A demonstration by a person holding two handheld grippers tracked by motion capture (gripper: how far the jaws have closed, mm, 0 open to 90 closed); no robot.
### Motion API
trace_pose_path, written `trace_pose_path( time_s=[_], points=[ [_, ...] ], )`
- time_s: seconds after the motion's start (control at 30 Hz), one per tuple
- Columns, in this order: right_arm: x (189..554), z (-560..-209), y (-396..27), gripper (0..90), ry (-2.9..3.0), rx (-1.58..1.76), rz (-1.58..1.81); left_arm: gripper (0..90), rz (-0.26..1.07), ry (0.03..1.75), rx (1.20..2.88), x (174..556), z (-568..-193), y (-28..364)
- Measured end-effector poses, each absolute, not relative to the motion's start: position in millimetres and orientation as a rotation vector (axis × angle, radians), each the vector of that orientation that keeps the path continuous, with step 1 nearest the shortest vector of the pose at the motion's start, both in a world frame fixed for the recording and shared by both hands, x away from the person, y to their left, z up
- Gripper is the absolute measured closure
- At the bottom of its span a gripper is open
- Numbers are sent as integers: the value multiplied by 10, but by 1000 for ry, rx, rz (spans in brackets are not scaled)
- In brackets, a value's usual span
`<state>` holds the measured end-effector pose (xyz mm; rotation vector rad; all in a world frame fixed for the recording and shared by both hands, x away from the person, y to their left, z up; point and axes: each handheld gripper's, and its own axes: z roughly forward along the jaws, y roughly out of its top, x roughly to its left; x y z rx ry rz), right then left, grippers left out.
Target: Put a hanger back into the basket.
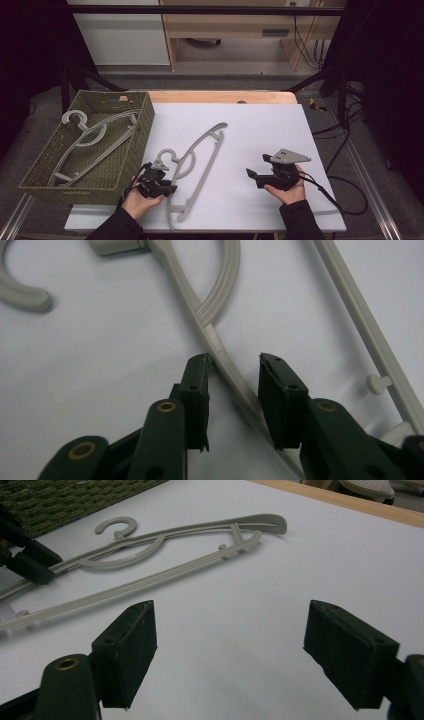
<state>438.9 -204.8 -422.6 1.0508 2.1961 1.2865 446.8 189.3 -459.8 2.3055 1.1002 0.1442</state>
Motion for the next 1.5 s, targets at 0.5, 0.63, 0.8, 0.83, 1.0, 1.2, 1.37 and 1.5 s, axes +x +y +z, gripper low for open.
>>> trace_pose_path(
  time_s=[0.5,0.63,0.8,0.83,1.0,1.2,1.37,1.5],
  points=[
    [4392,-4224,-2054,210,2195,1053,1286,646,223,1138,2263,4454,-4617,1830],
    [4385,-4226,-2050,209,2191,1061,1285,585,232,1183,2272,4314,-4608,1789],
    [4390,-4237,-2041,207,2190,1060,1283,600,333,1177,2321,4237,-4615,1707],
    [4390,-4239,-2038,207,2192,1063,1284,619,334,1169,2330,4239,-4610,1707],
    [4396,-4243,-2033,206,2192,1065,1285,662,335,1144,2344,4253,-4607,1702],
    [4396,-4241,-2037,206,2191,1064,1282,770,325,1102,2347,4339,-4607,1674],
    [4388,-4233,-2045,205,2195,1065,1281,815,315,1041,2378,4366,-4602,1671],
    [4388,-4226,-2055,204,2192,1057,1282,812,293,1028,2373,4390,-4605,1698]
  ],
)
